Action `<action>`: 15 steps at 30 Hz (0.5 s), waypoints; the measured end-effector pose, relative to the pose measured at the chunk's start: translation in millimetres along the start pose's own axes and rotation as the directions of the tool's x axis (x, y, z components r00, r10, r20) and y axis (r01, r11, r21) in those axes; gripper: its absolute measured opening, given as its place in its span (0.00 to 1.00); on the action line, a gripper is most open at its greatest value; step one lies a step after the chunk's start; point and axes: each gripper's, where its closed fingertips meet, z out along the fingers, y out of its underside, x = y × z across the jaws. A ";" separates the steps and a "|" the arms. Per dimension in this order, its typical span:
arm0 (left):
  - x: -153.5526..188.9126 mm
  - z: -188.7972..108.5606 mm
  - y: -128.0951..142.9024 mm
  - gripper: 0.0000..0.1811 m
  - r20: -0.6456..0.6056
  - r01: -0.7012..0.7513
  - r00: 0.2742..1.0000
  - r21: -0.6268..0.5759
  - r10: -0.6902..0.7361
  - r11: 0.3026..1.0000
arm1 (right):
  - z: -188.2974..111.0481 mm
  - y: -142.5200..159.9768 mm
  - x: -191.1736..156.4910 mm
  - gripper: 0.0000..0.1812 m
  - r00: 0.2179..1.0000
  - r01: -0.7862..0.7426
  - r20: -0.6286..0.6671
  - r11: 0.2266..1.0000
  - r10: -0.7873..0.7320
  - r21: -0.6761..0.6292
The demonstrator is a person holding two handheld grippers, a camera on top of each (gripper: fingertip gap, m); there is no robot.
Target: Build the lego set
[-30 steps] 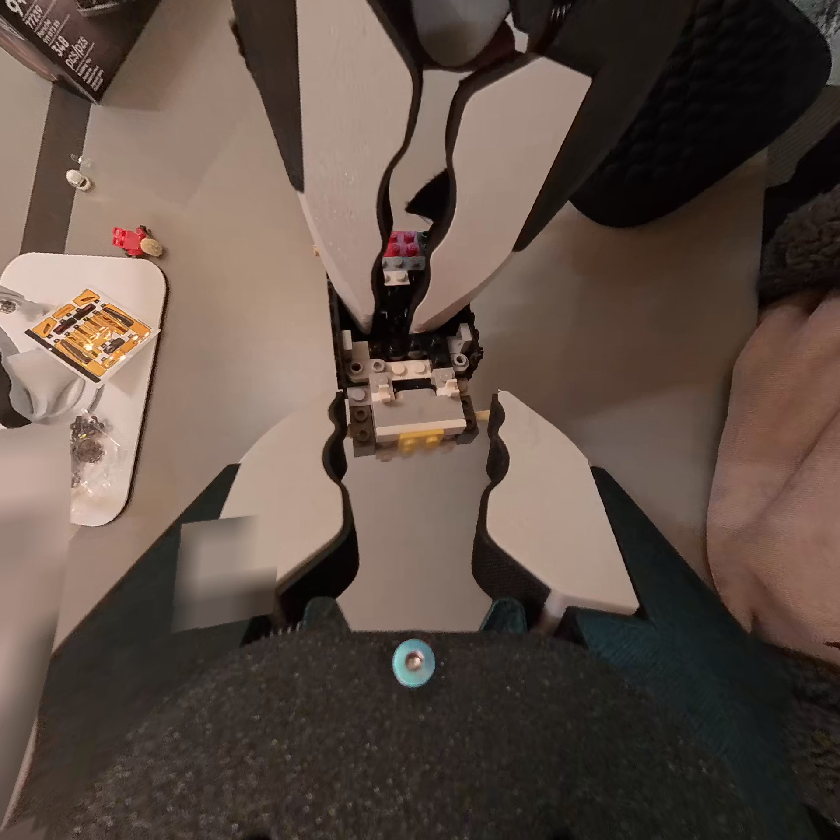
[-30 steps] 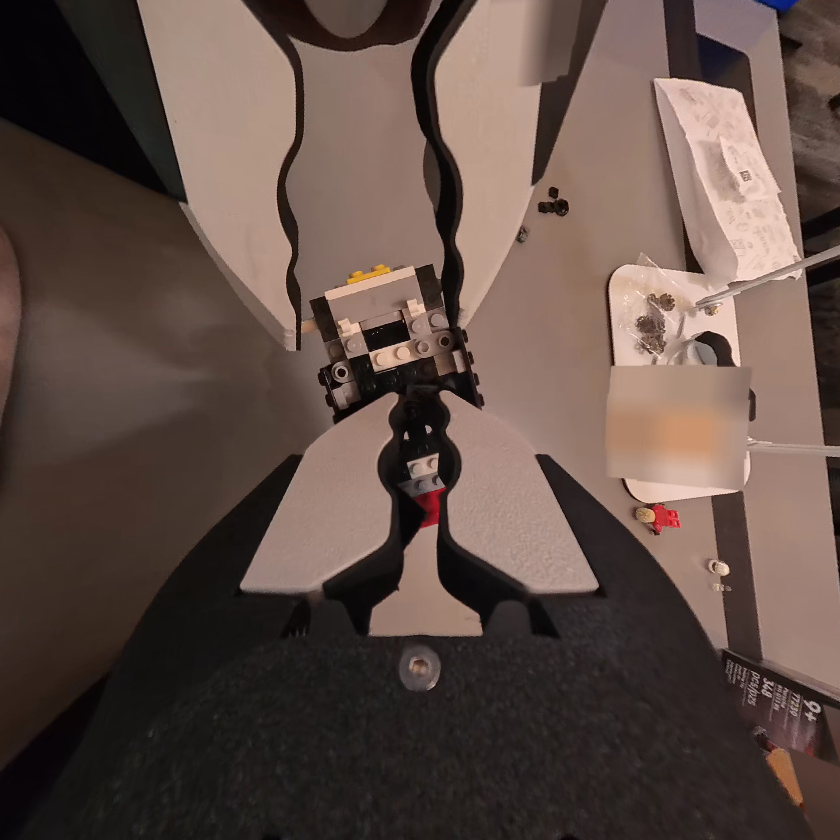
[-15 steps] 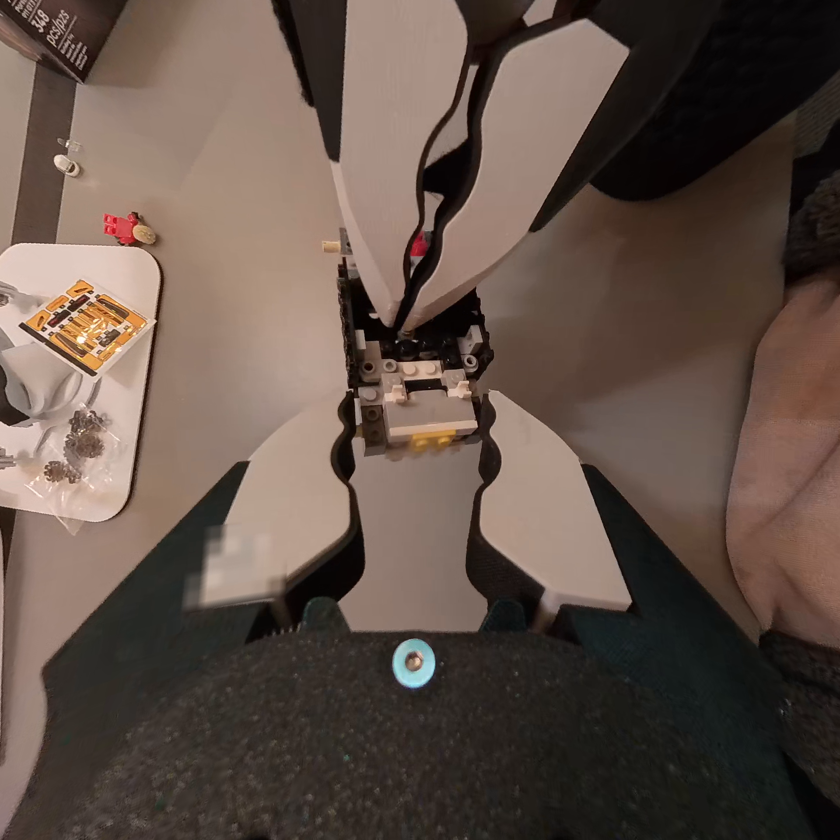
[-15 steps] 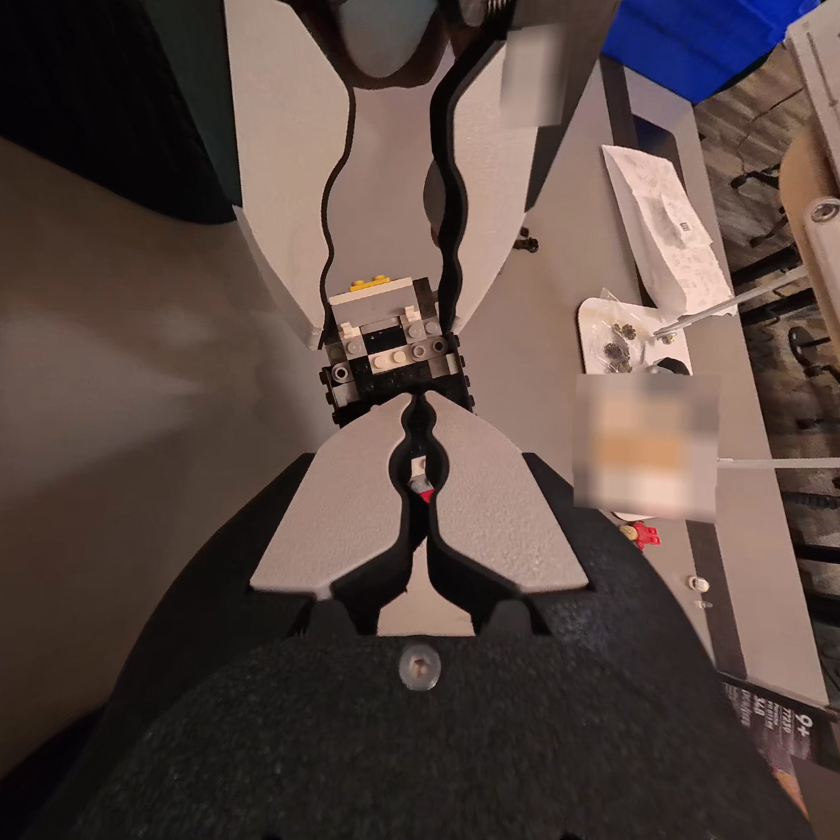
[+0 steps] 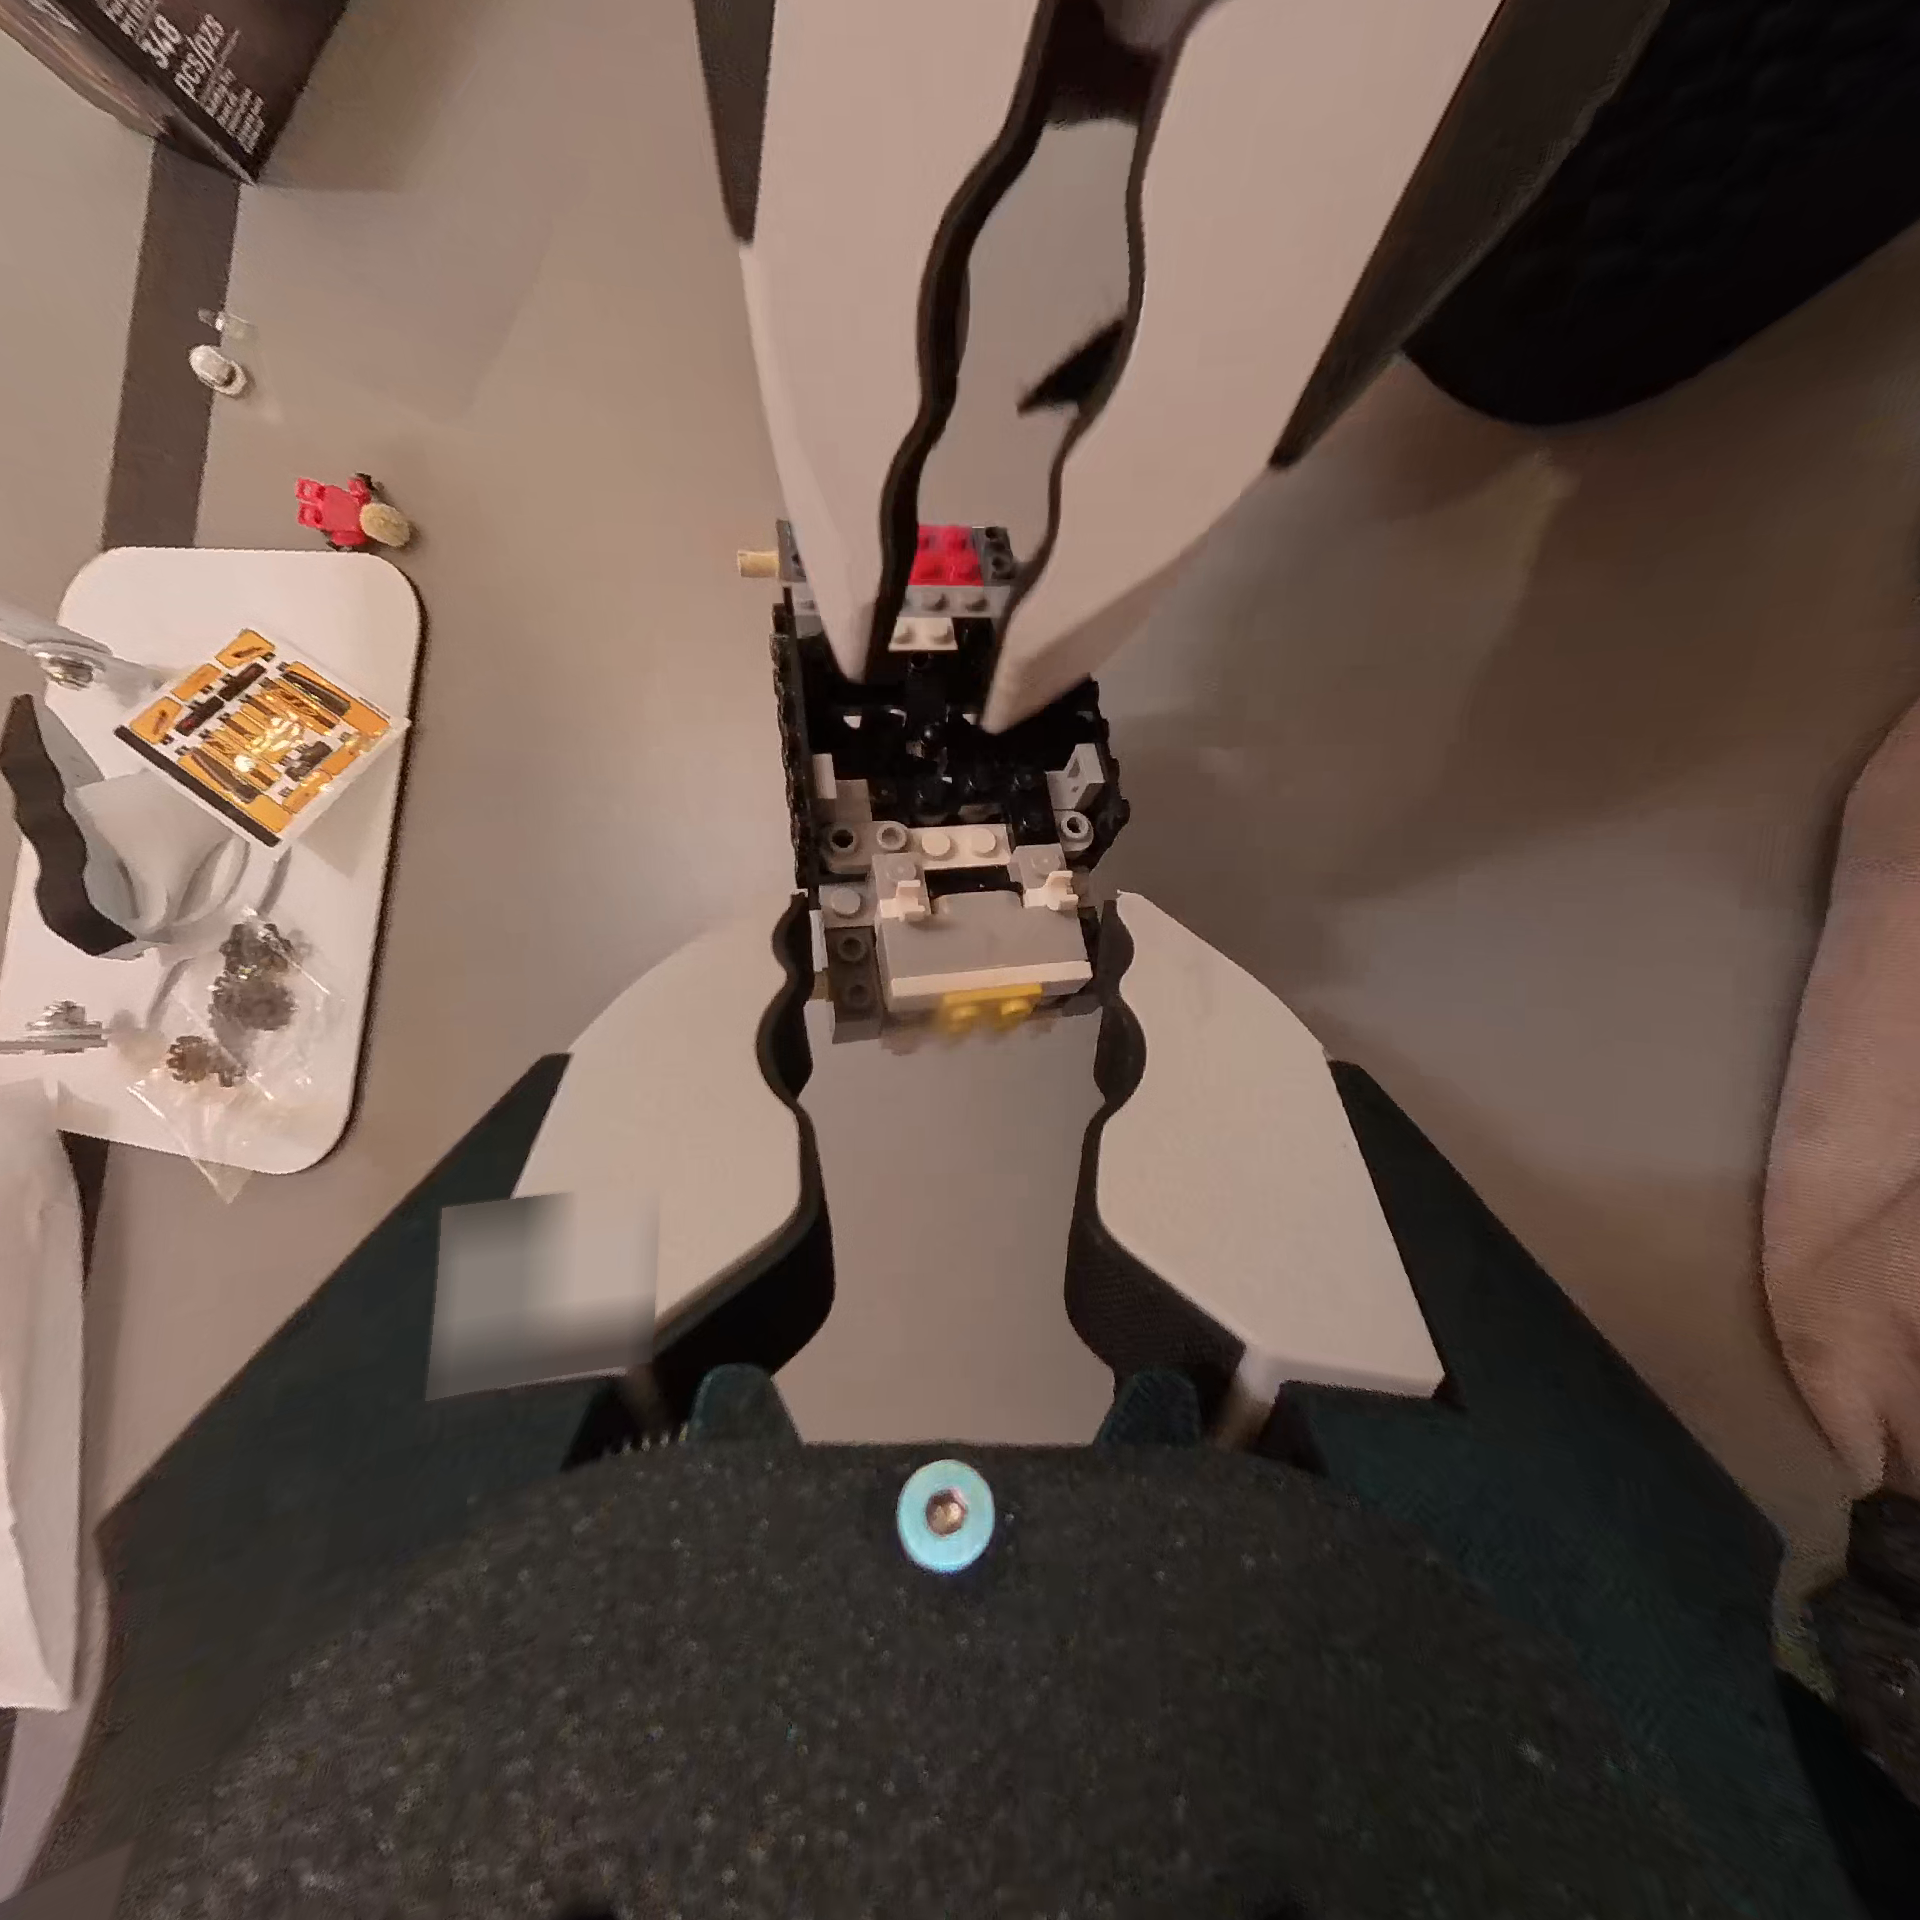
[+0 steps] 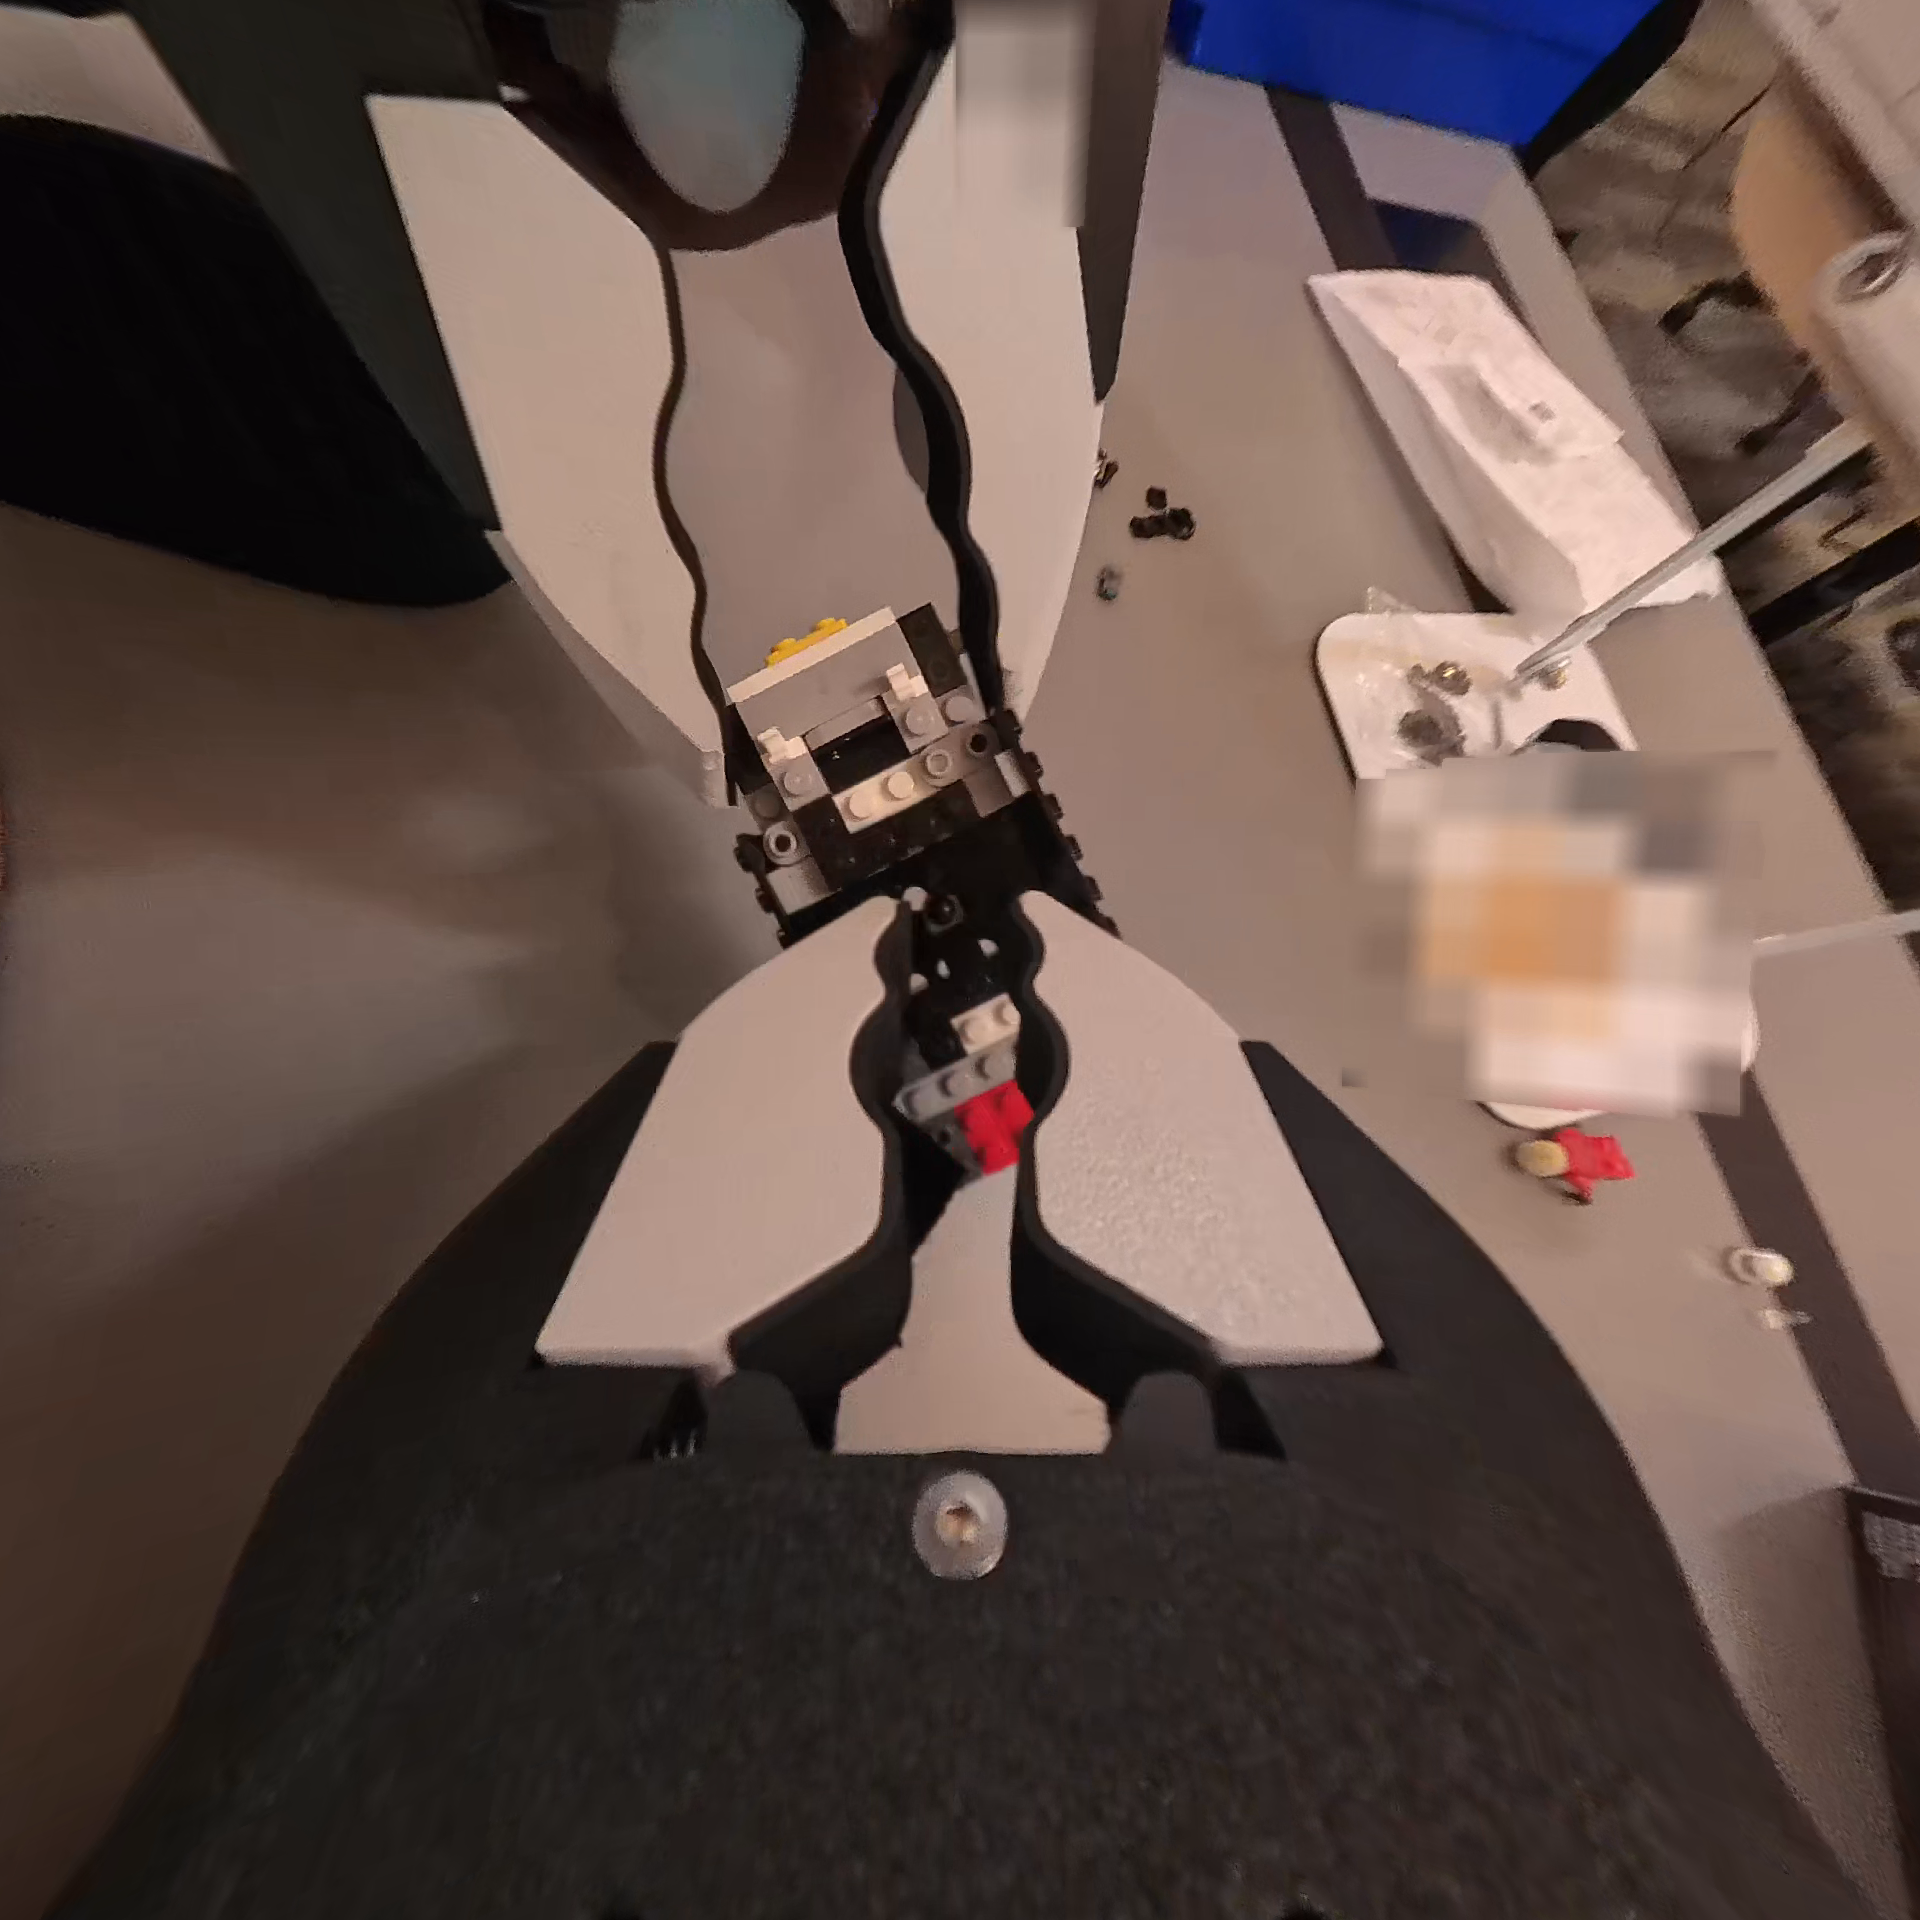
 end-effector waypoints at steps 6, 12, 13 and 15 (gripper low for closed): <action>-1.8 -1.4 -2.7 0.29 0.033 -0.023 0.999 -0.011 0.023 1.000 | 11.9 1.3 2.0 0.09 0.999 -0.012 -0.030 1.000 0.012 -0.015; -1.2 2.9 6.1 0.29 0.034 -0.040 0.999 -0.043 0.041 0.998 | 22.9 6.0 -1.5 0.05 0.990 0.111 -0.073 0.990 -0.117 -0.083; -1.5 2.8 7.1 0.29 0.037 -0.040 0.998 -0.044 0.042 0.998 | 24.0 5.9 -1.6 0.05 0.990 0.111 -0.075 0.991 -0.116 -0.072; -2.2 1.9 7.6 0.29 0.045 -0.043 0.998 -0.042 0.045 0.998 | 23.9 4.0 -1.1 0.05 0.992 0.094 -0.076 0.995 -0.096 -0.038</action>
